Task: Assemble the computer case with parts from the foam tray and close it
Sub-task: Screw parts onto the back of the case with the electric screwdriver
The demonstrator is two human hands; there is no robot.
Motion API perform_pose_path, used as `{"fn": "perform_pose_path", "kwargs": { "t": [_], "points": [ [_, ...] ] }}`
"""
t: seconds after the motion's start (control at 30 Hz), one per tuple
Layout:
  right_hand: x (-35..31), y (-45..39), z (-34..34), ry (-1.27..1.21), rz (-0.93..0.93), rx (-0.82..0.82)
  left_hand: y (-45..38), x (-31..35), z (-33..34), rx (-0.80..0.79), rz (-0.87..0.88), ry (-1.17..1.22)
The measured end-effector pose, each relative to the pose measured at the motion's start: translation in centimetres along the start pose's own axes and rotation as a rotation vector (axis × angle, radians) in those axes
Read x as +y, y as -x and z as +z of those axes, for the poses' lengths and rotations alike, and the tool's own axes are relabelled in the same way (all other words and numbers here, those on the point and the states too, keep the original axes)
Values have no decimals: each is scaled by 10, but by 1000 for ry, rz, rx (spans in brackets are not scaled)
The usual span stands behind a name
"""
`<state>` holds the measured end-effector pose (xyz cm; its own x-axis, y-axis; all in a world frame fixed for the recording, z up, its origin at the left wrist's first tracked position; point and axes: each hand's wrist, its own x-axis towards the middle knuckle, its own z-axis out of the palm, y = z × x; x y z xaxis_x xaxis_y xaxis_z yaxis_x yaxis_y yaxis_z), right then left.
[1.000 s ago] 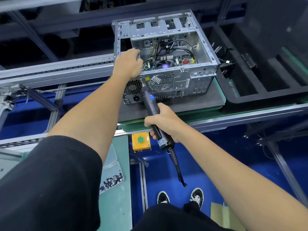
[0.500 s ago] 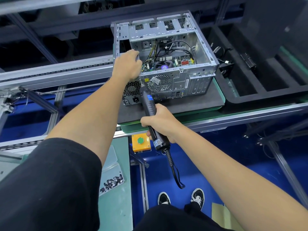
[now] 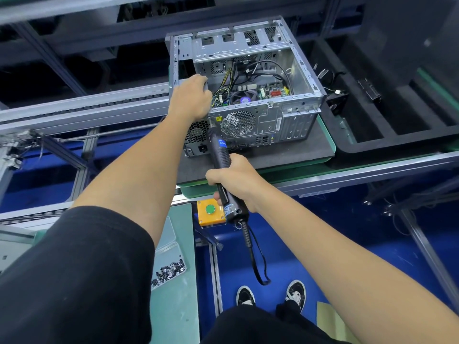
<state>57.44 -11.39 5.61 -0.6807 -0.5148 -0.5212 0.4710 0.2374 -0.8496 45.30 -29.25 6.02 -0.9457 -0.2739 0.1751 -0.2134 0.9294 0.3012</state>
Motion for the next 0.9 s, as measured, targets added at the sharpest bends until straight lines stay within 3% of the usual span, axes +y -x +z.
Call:
{"fn": "perform_pose_path", "kwargs": {
  "t": [0.23,0.9],
  "points": [
    [2,0,1,-81,1,-29,-1,-1,1,-16,4,-2],
    [2,-5,2,80,3,8,-5,-2,4,-52,13,-37]
  ]
}}
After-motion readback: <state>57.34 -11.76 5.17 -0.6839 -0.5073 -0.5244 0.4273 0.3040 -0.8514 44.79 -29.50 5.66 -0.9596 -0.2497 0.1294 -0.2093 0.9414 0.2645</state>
